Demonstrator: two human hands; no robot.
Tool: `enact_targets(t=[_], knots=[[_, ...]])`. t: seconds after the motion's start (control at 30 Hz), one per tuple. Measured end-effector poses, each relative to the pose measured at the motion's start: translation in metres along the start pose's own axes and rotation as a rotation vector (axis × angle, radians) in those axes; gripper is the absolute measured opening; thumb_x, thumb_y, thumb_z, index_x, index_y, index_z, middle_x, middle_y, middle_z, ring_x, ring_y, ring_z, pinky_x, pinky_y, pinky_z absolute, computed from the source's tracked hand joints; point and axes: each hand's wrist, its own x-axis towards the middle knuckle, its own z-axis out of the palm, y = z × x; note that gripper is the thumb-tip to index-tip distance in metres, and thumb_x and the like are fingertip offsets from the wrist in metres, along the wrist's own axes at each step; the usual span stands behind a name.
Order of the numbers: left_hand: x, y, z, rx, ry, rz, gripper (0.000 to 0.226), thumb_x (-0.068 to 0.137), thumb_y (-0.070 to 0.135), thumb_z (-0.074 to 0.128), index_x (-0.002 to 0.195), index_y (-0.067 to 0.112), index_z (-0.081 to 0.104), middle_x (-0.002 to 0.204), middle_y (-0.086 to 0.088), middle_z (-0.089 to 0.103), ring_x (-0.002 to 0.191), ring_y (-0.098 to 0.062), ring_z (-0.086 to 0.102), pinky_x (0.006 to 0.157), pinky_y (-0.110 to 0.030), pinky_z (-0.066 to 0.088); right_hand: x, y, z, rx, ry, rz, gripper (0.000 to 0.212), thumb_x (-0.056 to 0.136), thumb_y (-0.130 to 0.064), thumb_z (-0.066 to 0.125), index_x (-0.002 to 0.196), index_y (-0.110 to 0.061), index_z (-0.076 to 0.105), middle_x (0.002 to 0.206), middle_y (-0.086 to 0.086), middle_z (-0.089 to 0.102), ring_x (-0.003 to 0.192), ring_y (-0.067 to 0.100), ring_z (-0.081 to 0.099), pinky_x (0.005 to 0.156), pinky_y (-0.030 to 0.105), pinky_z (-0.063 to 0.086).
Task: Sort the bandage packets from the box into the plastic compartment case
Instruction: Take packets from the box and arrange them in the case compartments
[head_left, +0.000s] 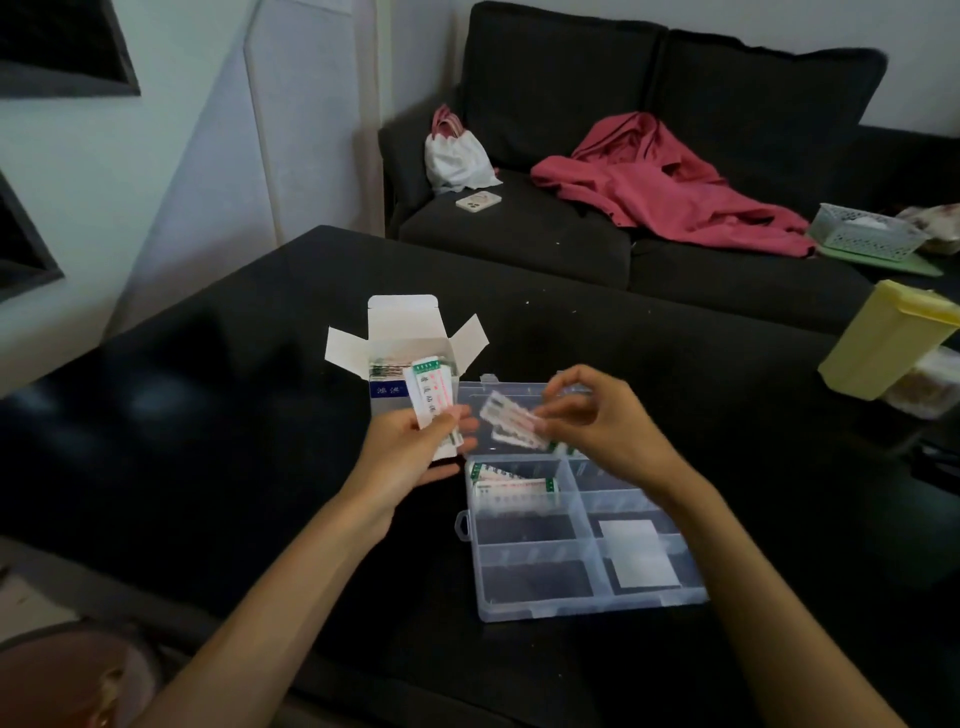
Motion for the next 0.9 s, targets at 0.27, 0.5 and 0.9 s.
enact_targets(t=[0.27, 0.5, 0.9], knots=[[-0.001, 0.008, -0.003, -0.073, -0.078, -0.171, 0.018, 0.097, 0.021, 0.047, 0.098, 0.012, 0.062, 0.084, -0.005, 0.056, 0.073, -0.013, 0.056, 0.071, -0.034, 0.055, 0.005, 0.014, 0.013, -0.27, -0.293, -0.03, 0.025, 0.085, 0.001, 0.061, 0.077, -0.023, 0.057, 0.09, -0.003, 0.065, 0.091, 0.009, 0.064, 0.085, 0.029, 0.054], [-0.001, 0.013, -0.004, -0.162, -0.092, -0.197, 0.042, 0.099, 0.025, 0.027, 0.097, 0.004, 0.063, 0.071, -0.006, 0.052, 0.061, -0.012, 0.047, 0.062, -0.033, 0.05, 0.005, 0.019, 0.012, -0.302, -0.314, -0.049, 0.025, 0.084, 0.0, 0.063, 0.075, -0.023, 0.058, 0.089, -0.002, 0.066, 0.089, 0.011, 0.066, 0.084, 0.031, 0.056], [-0.003, 0.004, -0.003, -0.028, -0.123, -0.032, 0.015, 0.098, 0.02, 0.046, 0.097, 0.026, 0.06, 0.094, 0.0, 0.074, 0.086, -0.008, 0.07, 0.066, -0.02, 0.056, 0.002, 0.016, 0.021, -0.403, -0.026, -0.178, 0.008, 0.083, -0.023, 0.069, 0.09, -0.024, 0.064, 0.087, -0.008, 0.064, 0.083, 0.006, 0.061, 0.075, 0.024, 0.054]])
